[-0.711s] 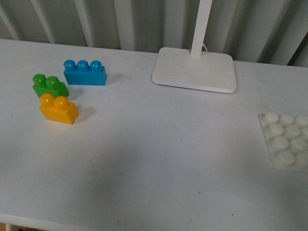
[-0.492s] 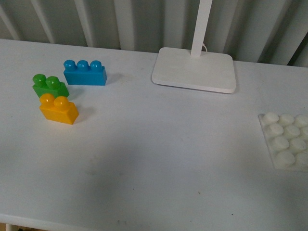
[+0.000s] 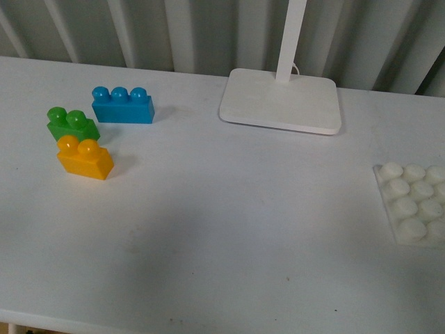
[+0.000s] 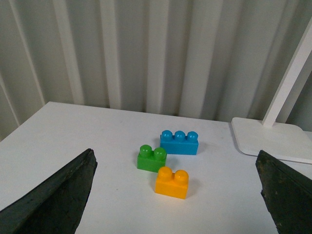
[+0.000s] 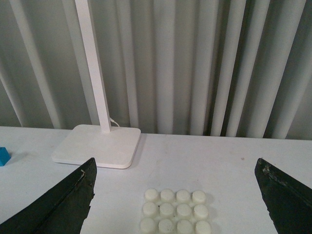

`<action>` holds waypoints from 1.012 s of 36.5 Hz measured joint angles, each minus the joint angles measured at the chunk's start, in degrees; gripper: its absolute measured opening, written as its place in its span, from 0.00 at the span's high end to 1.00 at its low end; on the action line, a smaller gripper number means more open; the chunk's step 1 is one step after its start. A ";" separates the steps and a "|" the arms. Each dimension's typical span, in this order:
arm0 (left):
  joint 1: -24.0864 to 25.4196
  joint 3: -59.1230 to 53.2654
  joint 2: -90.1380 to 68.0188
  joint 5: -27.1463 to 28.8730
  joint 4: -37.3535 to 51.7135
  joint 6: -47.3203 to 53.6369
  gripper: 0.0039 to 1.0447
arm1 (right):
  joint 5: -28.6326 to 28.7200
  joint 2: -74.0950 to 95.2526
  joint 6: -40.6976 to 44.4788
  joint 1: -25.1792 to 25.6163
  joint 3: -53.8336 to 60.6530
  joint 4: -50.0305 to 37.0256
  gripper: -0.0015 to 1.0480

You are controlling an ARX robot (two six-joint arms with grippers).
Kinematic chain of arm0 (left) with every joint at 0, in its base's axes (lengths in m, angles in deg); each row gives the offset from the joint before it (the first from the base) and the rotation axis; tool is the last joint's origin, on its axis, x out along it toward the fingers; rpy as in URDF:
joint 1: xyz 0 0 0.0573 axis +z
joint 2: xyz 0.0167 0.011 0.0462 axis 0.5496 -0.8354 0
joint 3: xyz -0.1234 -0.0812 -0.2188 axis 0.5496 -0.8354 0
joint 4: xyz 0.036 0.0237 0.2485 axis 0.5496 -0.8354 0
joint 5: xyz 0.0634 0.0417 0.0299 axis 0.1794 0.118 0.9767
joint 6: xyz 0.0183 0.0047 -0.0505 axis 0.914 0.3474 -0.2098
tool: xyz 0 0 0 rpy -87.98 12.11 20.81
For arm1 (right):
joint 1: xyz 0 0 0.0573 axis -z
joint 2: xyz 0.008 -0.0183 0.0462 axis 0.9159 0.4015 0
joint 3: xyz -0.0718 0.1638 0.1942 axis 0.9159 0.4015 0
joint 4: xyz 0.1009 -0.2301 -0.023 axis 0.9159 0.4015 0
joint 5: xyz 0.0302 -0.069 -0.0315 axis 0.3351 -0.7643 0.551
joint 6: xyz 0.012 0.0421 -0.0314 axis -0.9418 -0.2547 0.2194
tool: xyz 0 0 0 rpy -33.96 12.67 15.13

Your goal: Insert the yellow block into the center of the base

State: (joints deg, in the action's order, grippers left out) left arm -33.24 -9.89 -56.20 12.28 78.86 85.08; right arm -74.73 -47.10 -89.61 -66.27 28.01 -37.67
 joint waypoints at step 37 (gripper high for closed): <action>0.00 0.00 0.00 -0.02 -0.02 0.00 0.06 | 6.99 109.02 3.78 12.00 -29.44 -33.53 0.09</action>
State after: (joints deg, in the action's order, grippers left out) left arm -33.24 -9.89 -56.20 12.26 78.84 85.08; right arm -67.73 61.92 -85.83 -54.27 -1.44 -71.20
